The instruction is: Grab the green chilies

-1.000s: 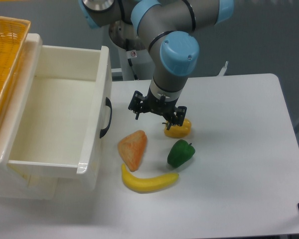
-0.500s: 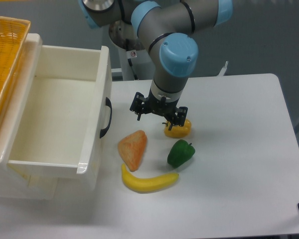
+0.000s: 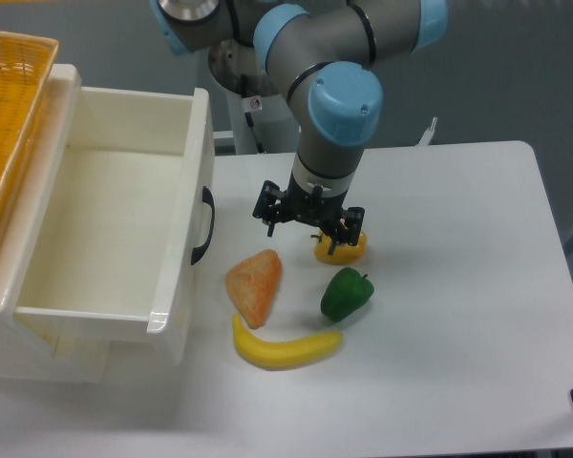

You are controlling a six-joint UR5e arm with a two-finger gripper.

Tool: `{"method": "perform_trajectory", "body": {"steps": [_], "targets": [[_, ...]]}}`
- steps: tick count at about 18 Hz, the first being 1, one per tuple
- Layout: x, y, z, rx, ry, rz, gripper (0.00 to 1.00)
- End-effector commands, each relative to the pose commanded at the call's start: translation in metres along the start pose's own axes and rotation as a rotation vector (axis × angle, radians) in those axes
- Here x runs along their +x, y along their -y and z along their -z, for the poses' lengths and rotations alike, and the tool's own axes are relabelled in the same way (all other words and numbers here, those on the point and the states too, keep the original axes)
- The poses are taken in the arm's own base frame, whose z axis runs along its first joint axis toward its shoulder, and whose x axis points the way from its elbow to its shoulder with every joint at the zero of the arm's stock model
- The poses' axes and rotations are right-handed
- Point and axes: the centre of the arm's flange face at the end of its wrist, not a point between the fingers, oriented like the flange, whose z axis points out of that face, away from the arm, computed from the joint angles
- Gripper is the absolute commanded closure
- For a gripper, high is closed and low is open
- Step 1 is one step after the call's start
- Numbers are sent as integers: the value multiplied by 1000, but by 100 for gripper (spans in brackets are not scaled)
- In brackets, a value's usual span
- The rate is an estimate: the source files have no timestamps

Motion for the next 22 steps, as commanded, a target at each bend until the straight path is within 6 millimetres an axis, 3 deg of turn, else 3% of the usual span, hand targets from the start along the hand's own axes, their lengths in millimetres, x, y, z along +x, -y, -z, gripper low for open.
{"method": "perform_trajectory", "body": {"steps": [8,14,22], "targets": [[-4,3,-16,-20,-13,-182,0],[-27,4,-59,-108,-29,-332,0],[-52,6,-88,-213,38,-400,0]]}}
